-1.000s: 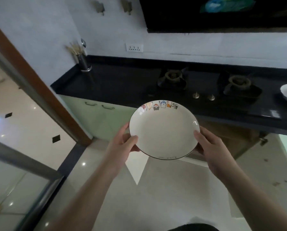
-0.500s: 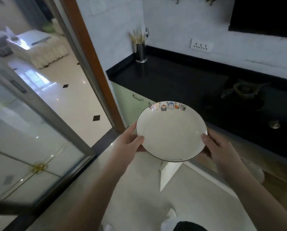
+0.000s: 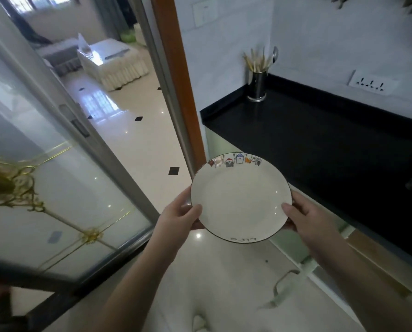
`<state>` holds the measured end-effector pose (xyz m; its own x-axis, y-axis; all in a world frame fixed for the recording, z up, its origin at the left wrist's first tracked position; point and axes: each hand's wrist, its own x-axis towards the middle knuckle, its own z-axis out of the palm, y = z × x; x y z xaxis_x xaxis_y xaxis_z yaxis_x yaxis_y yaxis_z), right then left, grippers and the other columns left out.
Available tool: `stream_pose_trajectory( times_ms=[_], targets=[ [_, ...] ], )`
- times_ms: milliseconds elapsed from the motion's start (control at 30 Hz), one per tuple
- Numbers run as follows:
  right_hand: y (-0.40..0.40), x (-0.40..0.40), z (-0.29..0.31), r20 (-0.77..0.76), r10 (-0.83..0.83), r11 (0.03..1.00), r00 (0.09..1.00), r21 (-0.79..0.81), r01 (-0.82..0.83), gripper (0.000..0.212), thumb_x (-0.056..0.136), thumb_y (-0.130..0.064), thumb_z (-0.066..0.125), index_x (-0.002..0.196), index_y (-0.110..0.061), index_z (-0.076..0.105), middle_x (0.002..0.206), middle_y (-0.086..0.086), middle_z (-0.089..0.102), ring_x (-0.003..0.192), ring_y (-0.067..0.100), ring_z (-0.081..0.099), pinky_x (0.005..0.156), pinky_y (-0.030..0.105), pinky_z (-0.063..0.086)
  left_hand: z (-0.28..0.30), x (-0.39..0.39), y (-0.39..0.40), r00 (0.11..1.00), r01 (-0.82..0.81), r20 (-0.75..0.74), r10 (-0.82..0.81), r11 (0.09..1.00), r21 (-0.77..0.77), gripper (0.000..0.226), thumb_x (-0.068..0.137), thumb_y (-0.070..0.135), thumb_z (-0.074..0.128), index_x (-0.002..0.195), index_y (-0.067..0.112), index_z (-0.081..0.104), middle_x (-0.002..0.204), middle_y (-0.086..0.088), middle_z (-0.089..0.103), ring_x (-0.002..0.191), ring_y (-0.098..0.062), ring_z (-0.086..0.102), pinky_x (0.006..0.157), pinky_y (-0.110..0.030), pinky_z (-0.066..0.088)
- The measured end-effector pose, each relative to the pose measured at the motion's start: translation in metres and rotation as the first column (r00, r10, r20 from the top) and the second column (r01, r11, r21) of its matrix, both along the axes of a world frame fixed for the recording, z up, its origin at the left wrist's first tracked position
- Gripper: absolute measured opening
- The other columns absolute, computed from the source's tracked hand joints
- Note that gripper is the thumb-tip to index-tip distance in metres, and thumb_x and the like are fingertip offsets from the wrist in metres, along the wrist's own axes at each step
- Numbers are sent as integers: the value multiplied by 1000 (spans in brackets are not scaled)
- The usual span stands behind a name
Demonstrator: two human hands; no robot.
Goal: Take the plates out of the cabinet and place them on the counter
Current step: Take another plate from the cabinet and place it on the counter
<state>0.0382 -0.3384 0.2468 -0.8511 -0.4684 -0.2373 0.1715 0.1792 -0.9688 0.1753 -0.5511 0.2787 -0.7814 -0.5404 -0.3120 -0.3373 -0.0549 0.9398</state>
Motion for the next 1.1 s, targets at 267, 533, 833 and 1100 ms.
stream_pose_trajectory(
  times_ms=[267, 533, 833, 1100],
  targets=[
    [-98, -33, -2, -40, -105, 993, 994, 49, 107, 38, 96, -2, 46, 116, -29, 64, 97, -7, 75, 85, 11, 72, 66, 20, 56, -7, -51, -111, 993, 117, -29, -118, 993, -35, 51, 99, 14, 52, 140, 43, 47, 98, 0, 76, 91, -21, 73, 91, -44, 57],
    [-171, -60, 12, -78, -230, 972, 970, 29, 233, 43, 96, -3, 46, 102, -40, 67, 95, -11, 75, 81, 9, 72, 66, 18, 56, 1, -110, -197, 967, 251, -15, -254, 962, -111, 45, 99, 21, 53, 134, 48, 48, 89, 13, 76, 79, 0, 72, 57, -5, 48],
    [-174, -117, 7, -90, -358, 930, 929, 56, 363, 38, 98, -9, 49, 110, -41, 64, 99, -16, 74, 89, 5, 71, 70, 17, 56, -23, -218, -215, 923, 385, 6, -386, 921, -56, 41, 101, 27, 49, 140, 42, 48, 83, 36, 69, 74, 11, 67, 65, -14, 52],
    [-184, -228, -27, -43, -430, 887, 902, 167, 431, 32, 98, -16, 49, 124, -30, 61, 93, -7, 73, 86, 16, 71, 76, 32, 60, -38, -347, -220, 930, 348, 134, -341, 937, -33, 34, 99, 19, 53, 125, 40, 59, 100, 15, 68, 86, -7, 68, 84, -32, 59]
  ],
)
